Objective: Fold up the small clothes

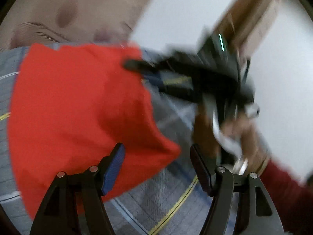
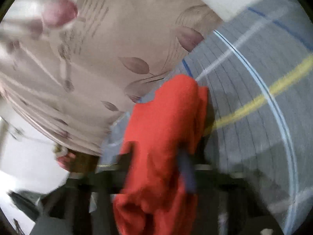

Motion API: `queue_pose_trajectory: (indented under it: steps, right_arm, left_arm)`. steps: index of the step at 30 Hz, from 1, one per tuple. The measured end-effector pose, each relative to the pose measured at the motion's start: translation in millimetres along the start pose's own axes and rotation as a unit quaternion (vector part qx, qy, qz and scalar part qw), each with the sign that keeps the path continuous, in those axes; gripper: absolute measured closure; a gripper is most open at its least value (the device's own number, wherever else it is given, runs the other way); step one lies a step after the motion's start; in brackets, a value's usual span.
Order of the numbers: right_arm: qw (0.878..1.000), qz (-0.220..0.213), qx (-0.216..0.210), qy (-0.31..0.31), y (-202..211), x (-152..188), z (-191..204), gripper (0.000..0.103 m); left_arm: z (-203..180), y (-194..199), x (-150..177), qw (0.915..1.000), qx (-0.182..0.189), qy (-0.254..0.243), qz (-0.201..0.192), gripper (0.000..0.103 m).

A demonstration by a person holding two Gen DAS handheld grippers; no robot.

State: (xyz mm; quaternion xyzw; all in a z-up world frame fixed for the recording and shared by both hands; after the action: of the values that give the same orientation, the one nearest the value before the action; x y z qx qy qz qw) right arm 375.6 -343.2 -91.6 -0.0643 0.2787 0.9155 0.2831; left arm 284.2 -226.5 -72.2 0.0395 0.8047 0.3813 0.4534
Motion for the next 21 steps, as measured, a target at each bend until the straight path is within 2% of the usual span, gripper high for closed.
queue_pose_trajectory:
  steps: [3,5,9,12,14,15,18,19,21]
  right_arm:
    - [0.999,0.014,-0.001,0.036,-9,-4,23,0.086]
    - [0.999,0.033,0.009,0.039,-19,-8,26,0.082]
    - [0.998,0.040,0.039,0.019,-36,-21,12,0.079]
    - [0.997,0.054,0.050,-0.005,-45,-26,3,0.081]
    - [0.997,0.051,0.049,0.016,-44,-27,11,0.087]
    - [0.998,0.050,0.037,0.021,-43,-28,19,0.087]
    - [0.998,0.030,-0.059,0.017,-20,-30,40,0.088]
    - [0.998,0.023,-0.062,0.018,-13,-28,34,0.088]
    - [0.999,0.030,-0.012,0.017,-15,-21,10,0.088]
  left_arm:
    - [-6,1,6,0.9997,0.001,-0.019,-0.017,0.034]
    - [-1,10,6,0.9994,0.016,0.004,-0.031,0.034]
    - [9,27,10,0.9962,0.033,0.053,-0.061,0.034]
    - [13,42,14,0.9948,0.019,0.064,-0.078,0.034]
    - [16,51,19,0.9945,0.005,0.065,-0.082,0.034]
    - [17,60,23,0.9937,-0.005,0.066,-0.091,0.034]
    - [32,76,27,0.9901,-0.024,0.080,-0.113,0.034]
    - [38,79,29,0.9892,-0.027,0.089,-0.114,0.034]
    - [48,78,34,0.9865,-0.022,0.113,-0.116,0.034]
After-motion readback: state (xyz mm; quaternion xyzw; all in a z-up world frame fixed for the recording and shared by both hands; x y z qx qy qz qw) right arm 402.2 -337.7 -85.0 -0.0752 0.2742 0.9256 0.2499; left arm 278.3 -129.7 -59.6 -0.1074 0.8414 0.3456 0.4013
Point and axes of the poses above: each gripper's, at about its wrist camera, not at the fingertips, and y roughly against the way its jaws point, z to its left, x to its underside, the point moved 4 cm from there along -y, roughly the way its jaws point, and after that the axes turned 13 degrees about -y, right-handed, at the moved point
